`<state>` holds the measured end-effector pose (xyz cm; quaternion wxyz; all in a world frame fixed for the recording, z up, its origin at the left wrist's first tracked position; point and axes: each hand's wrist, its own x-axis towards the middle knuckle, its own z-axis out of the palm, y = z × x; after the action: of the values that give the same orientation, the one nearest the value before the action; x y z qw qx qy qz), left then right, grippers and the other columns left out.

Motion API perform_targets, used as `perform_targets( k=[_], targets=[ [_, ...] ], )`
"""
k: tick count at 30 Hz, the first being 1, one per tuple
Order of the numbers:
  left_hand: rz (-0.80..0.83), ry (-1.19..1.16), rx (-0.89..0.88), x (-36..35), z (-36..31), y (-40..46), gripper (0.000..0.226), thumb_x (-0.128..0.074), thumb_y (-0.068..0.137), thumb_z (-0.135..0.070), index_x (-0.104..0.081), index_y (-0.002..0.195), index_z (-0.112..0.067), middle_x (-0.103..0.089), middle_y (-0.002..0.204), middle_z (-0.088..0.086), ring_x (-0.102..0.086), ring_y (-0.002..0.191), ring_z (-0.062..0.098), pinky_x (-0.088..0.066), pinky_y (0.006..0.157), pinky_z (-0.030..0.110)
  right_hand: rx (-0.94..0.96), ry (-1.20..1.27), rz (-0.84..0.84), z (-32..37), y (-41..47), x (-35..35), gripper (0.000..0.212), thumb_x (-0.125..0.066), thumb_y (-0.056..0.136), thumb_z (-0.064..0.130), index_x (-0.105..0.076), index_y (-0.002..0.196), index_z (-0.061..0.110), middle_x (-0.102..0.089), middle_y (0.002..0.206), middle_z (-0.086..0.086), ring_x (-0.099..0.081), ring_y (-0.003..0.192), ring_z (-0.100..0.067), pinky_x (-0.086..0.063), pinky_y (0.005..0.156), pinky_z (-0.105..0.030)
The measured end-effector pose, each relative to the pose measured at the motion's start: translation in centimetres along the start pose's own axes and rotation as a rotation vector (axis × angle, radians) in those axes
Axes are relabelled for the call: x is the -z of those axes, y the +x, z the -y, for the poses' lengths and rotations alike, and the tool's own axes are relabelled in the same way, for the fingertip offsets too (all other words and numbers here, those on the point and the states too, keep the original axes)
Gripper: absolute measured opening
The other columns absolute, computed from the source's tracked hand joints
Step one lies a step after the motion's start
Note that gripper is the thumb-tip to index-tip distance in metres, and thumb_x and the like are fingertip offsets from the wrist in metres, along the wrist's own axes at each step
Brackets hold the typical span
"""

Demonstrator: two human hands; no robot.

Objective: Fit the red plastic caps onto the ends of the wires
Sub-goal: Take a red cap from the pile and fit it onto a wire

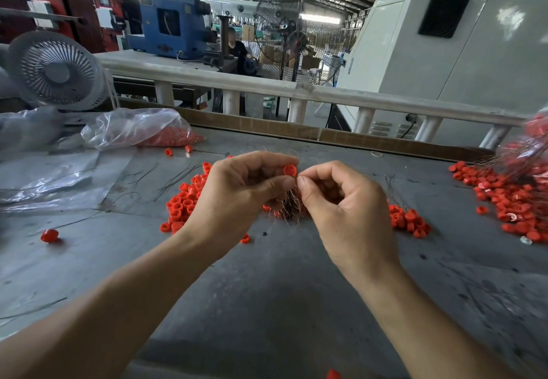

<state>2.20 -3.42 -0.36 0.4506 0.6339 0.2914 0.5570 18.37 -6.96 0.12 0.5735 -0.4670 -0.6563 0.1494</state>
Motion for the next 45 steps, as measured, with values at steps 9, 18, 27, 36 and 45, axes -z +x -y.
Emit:
perform_targets(
  k=[9,18,27,36,45],
  targets=[
    [0.004,-0.015,0.005,-0.1,-0.1,0.1,0.03,-0.074,0.079,-0.015,-0.078,0.108,-0.021,-0.078,0.093,0.009,-0.071,0.08,0.016,-0.057,0.072,0.02,-0.014,-0.011,-0.004,-0.1,0.0,-0.1,0.011,-0.072,0.093,0.012,-0.074,0.087,0.021,-0.07,0.072,0.01,-0.066,0.07,-0.008,-0.048,0.061,-0.013],
    [0.019,-0.093,0.054,0.1,-0.1,0.1,0.024,-0.068,0.084,-0.015,-0.08,0.103,-0.021,-0.077,0.087,0.009,-0.07,0.076,0.015,-0.058,0.07,0.022,-0.012,-0.016,-0.011,-0.6,0.2,0.1,0.012,-0.072,0.093,0.014,-0.074,0.085,0.023,-0.071,0.072,0.008,-0.067,0.069,-0.01,-0.051,0.061,-0.017],
    [0.014,-0.197,0.138,0.1,-0.1,0.3,0.023,-0.07,0.081,-0.015,-0.078,0.102,-0.012,-0.076,0.088,0.011,-0.07,0.075,0.018,-0.061,0.071,0.03,-0.006,0.057,0.043,-1.1,0.4,0.5,0.016,-0.064,0.1,0.013,-0.072,0.091,0.024,-0.066,0.072,0.01,-0.057,0.065,-0.002,-0.043,0.062,-0.011],
    [0.014,-0.322,0.175,0.3,-0.3,0.4,0.028,-0.068,0.083,-0.014,-0.074,0.108,-0.005,-0.077,0.103,0.018,-0.074,0.083,0.022,-0.061,0.071,0.03,-0.063,0.13,0.085,-1.9,0.5,0.6,0.022,-0.057,0.103,0.013,-0.068,0.113,0.03,-0.069,0.082,0.012,-0.062,0.075,-0.003,-0.047,0.071,-0.021],
    [0.047,-0.484,0.22,0.0,-0.8,0.4,0.03,-0.068,0.083,-0.01,-0.068,0.11,0.003,-0.074,0.11,0.025,-0.077,0.088,0.026,-0.062,0.072,0.029,-0.103,0.241,0.182,-2.3,0.3,0.0,0.023,-0.056,0.105,0.01,-0.065,0.117,0.028,-0.076,0.096,0.002,-0.069,0.077,-0.013,-0.054,0.066,-0.026]
  ],
)
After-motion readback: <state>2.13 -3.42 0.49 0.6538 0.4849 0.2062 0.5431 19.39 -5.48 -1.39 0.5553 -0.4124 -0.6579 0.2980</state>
